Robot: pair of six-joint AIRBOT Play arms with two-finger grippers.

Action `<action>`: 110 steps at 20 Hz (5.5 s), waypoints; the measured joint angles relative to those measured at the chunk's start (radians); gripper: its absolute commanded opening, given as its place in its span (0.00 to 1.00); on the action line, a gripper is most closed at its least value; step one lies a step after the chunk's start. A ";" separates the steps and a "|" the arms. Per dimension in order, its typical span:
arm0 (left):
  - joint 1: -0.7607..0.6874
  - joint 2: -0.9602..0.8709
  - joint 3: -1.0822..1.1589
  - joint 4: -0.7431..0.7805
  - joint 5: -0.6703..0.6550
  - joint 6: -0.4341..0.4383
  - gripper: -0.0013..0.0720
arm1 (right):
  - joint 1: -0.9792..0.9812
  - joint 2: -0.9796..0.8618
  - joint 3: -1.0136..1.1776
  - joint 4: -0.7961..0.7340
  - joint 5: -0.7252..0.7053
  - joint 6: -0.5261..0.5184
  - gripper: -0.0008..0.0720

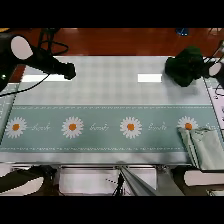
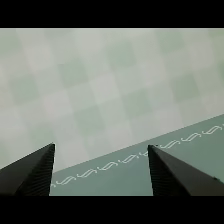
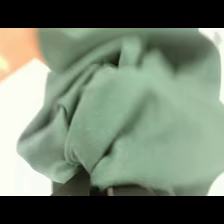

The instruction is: Fold the shirts.

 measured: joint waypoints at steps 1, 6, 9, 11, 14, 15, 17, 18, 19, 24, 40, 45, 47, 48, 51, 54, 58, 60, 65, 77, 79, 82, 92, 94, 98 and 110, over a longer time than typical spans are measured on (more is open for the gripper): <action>0.000 0.010 0.019 0.000 -0.011 0.000 0.97 | 0.006 0.065 0.000 0.005 -0.002 -0.026 0.05; 0.000 0.089 0.203 -0.012 -0.087 0.000 0.97 | 0.080 0.406 0.000 0.014 -0.005 -0.117 0.05; 0.000 0.156 0.312 -0.049 -0.113 0.000 0.97 | 0.158 0.599 0.000 0.015 -0.004 -0.139 0.05; 0.000 0.209 0.359 -0.075 -0.124 0.000 0.97 | 0.211 0.705 0.000 0.018 -0.002 -0.146 0.05; 0.000 0.287 0.392 -0.100 -0.141 0.000 0.97 | 0.275 0.821 0.001 0.019 0.033 -0.150 0.05; 0.000 0.307 0.397 -0.105 -0.156 0.000 0.97 | 0.289 0.848 0.001 0.019 0.053 -0.152 0.05; 0.000 0.337 0.404 -0.111 -0.185 0.000 0.97 | 0.305 0.877 0.001 0.022 0.117 -0.153 0.05; 0.000 0.344 0.406 -0.113 -0.209 0.000 0.97 | 0.310 0.880 0.001 0.029 0.156 -0.158 0.05; 0.000 0.349 0.405 -0.114 -0.227 0.000 0.97 | 0.314 0.878 0.001 0.047 0.199 -0.171 0.05; 0.000 0.360 0.368 -0.118 -0.275 -0.002 0.97 | 0.391 0.747 0.001 0.243 0.436 -0.309 0.05; 0.000 0.358 -0.203 -0.108 -0.264 0.000 0.97 | 0.878 0.193 0.000 0.240 0.522 -0.370 0.69; 0.001 0.358 -0.432 -0.160 -0.204 0.008 0.97 | 0.646 0.304 0.001 0.074 0.699 -0.373 0.69; 0.011 0.359 -0.528 -0.212 -0.182 0.027 0.97 | 0.515 0.347 0.001 0.018 0.766 -0.383 0.69; 0.023 0.360 -0.570 -0.236 -0.175 0.038 0.97 | 0.440 0.365 0.001 0.003 0.798 -0.392 0.69; 0.095 0.372 -0.680 -0.304 -0.154 0.079 0.97 | 0.215 0.396 -0.001 0.023 0.871 -0.427 0.70; 0.209 0.382 -0.753 -0.337 -0.139 0.132 0.97 | 0.022 0.407 -0.016 0.135 0.896 -0.464 0.69; 0.298 0.373 -0.823 -0.396 -0.135 0.208 0.97 | -0.127 0.413 -0.055 0.259 0.901 -0.505 0.69; 0.305 0.369 -0.854 -0.435 -0.122 0.235 0.97 | -0.155 0.414 -0.077 0.288 0.901 -0.521 0.69; 0.277 0.323 -0.917 -0.486 -0.015 0.265 0.97 | -0.180 0.414 -0.137 0.324 0.908 -0.540 0.70; 0.251 0.179 -0.937 -0.503 0.140 0.256 0.06 | -0.186 0.414 -0.404 0.367 0.914 -0.591 0.82; 0.251 0.191 -0.937 -0.499 0.133 0.257 0.06 | -0.186 0.414 -0.481 0.396 0.871 -0.602 0.82; 0.251 0.213 -0.936 -0.499 0.116 0.257 0.06 | -0.186 0.409 -0.577 0.465 0.771 -0.612 0.81; 0.251 0.234 -0.924 -0.501 0.086 0.259 0.06 | -0.173 0.233 -0.659 0.661 0.668 -0.690 0.72; 0.251 0.235 -0.906 -0.501 0.085 0.259 0.06 | -0.131 0.207 -0.661 0.673 0.656 -0.699 0.40; 0.251 0.235 -0.845 -0.500 0.083 0.259 0.06 | -0.031 0.183 -0.642 0.657 0.595 -0.694 0.05; 0.251 0.383 -0.110 -0.241 -0.024 0.229 0.06 | 0.016 0.591 -0.035 0.229 0.643 -0.502 0.05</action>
